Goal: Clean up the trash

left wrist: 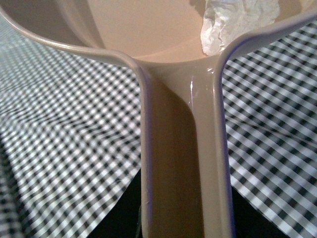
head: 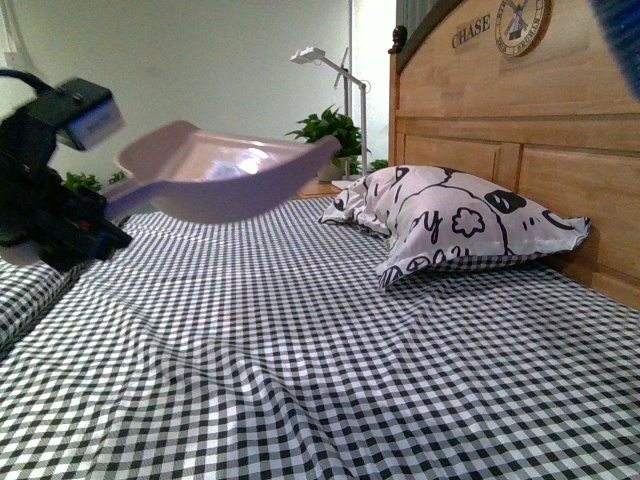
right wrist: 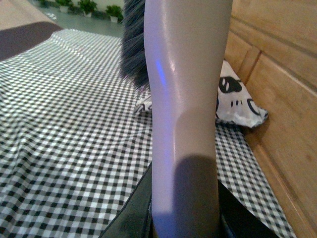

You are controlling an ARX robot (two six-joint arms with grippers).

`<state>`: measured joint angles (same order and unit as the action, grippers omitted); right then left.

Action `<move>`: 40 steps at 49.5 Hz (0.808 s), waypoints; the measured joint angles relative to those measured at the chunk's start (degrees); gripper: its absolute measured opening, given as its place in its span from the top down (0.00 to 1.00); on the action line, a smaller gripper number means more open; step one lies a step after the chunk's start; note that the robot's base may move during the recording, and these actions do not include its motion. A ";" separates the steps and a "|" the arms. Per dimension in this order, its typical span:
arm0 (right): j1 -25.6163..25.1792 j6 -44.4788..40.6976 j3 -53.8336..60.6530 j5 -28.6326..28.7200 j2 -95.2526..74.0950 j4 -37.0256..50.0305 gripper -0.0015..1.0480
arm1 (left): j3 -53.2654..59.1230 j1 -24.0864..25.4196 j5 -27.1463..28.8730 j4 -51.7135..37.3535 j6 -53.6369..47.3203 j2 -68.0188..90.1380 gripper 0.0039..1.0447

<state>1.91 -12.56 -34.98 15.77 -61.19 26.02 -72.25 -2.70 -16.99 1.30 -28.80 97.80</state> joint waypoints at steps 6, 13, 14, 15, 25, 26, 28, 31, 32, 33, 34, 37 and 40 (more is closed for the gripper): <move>1.64 0.72 2.38 -0.20 4.72 2.27 0.82 | 2.62 2.23 6.45 -4.70 6.45 -5.75 0.77; 2.89 1.92 5.64 -1.27 11.26 5.14 0.82 | 7.50 3.13 12.28 -8.94 11.67 -13.66 0.77; 3.06 2.21 6.08 -1.38 12.24 5.62 0.82 | 7.89 3.13 12.61 -9.20 11.85 -14.25 0.77; 3.15 2.36 6.49 -1.60 13.20 6.03 0.82 | 8.68 3.08 13.00 -9.60 12.39 -15.47 0.77; 4.15 2.73 9.46 -2.01 20.98 6.05 0.82 | 14.80 1.92 18.40 -10.32 17.20 -24.11 0.77; 4.28 2.71 9.75 -2.01 21.81 5.55 0.82 | 15.19 1.88 18.51 -10.32 17.38 -24.57 0.77; 4.55 2.73 10.51 -2.01 23.61 4.55 0.82 | 16.96 1.62 20.09 -10.43 18.58 -26.67 0.77; 4.76 2.73 11.91 -1.92 25.46 3.80 0.82 | 19.76 1.36 22.14 -11.61 19.69 -29.79 0.77; 4.76 2.82 12.33 -1.84 25.90 3.61 0.82 | 20.04 1.33 22.34 -11.72 19.80 -30.10 0.77; 4.76 2.84 12.52 -1.81 26.12 3.52 0.82 | 20.44 1.33 22.58 -11.82 20.11 -30.67 0.77; 4.74 3.08 12.98 -1.88 26.51 3.48 0.82 | 20.65 1.31 22.67 -11.89 20.20 -31.12 0.77; 4.74 3.83 14.10 -2.05 27.56 3.30 0.82 | 20.79 1.31 22.91 -12.11 20.61 -31.85 0.77; 4.74 4.02 14.16 -2.08 27.87 3.23 0.82 | 20.79 1.31 22.95 -12.17 20.79 -32.02 0.77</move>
<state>6.66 -8.54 -20.82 13.69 -33.32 29.26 -51.46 -1.39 5.96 -10.87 -8.01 65.78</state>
